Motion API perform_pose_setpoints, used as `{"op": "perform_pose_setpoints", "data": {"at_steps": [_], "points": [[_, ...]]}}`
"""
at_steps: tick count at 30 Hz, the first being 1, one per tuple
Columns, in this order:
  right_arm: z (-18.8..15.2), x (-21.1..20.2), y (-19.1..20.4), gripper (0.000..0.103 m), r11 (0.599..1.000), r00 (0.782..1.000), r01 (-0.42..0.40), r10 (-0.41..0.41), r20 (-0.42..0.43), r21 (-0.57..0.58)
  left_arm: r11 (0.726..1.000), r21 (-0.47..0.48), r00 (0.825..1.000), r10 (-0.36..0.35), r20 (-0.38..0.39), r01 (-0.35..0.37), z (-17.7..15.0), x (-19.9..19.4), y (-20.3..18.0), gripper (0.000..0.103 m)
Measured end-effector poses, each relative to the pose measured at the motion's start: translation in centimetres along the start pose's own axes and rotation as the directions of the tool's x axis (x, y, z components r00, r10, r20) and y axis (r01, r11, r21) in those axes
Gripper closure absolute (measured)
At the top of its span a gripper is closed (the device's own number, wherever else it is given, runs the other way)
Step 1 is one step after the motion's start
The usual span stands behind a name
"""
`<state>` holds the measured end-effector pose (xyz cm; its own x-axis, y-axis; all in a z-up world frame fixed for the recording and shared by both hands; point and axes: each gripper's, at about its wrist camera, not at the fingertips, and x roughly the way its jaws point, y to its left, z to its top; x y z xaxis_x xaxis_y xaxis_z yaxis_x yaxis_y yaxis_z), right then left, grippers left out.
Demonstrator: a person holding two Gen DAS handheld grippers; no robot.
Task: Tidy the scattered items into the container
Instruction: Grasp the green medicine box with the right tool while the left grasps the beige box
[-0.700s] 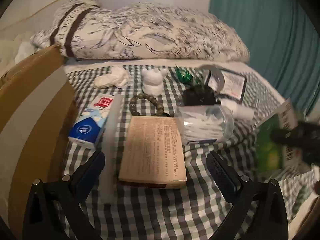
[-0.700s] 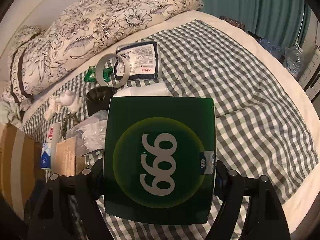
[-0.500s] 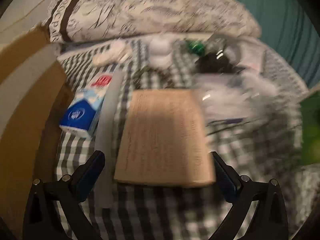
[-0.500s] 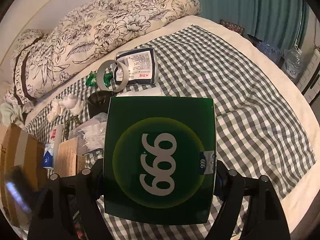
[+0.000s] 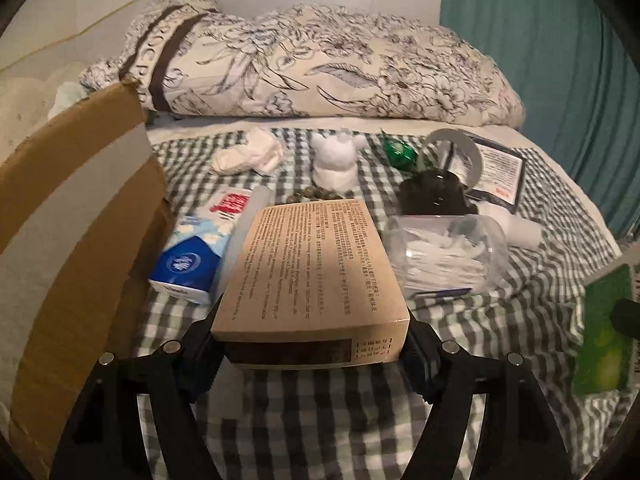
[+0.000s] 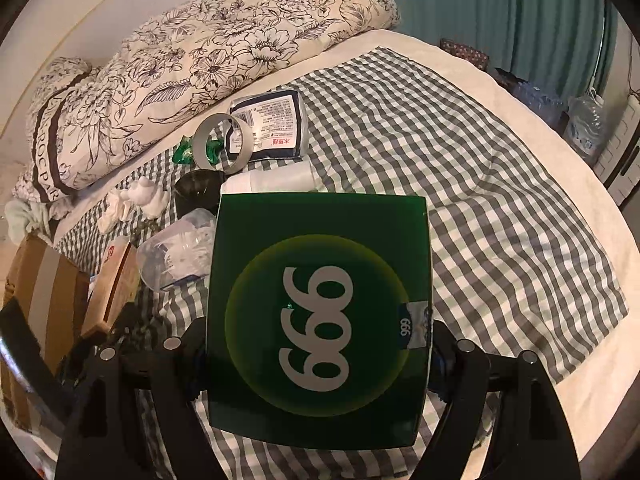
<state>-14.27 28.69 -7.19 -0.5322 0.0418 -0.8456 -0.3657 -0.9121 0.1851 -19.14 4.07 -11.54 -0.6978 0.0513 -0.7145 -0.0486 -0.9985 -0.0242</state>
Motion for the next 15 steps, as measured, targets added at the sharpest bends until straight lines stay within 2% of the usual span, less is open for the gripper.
{"op": "perform_pose_setpoints", "data": {"at_steps": [2,6,11,15], "points": [[-0.1,-0.1,-0.3,0.023,1.0,1.0,0.002,-0.002,0.0,0.006,1.0,-0.016,1.0,-0.019,-0.005,0.019,0.2,-0.1,0.3,0.027],[-0.3,-0.7,-0.6,0.023,1.0,1.0,-0.01,0.01,0.005,0.019,0.999,-0.024,0.999,-0.035,0.036,0.036,0.3,-2.1,0.4,0.027],[-0.4,-3.4,0.2,0.023,0.999,0.998,-0.043,0.043,0.038,-0.002,0.997,0.015,0.989,-0.08,0.127,0.078,0.6,-7.8,-0.5,0.027],[0.0,-7.1,2.3,0.023,0.995,0.993,-0.087,0.09,0.077,-0.043,0.996,0.038,0.974,-0.091,0.206,0.085,2.7,-14.1,0.1,0.027]]}}
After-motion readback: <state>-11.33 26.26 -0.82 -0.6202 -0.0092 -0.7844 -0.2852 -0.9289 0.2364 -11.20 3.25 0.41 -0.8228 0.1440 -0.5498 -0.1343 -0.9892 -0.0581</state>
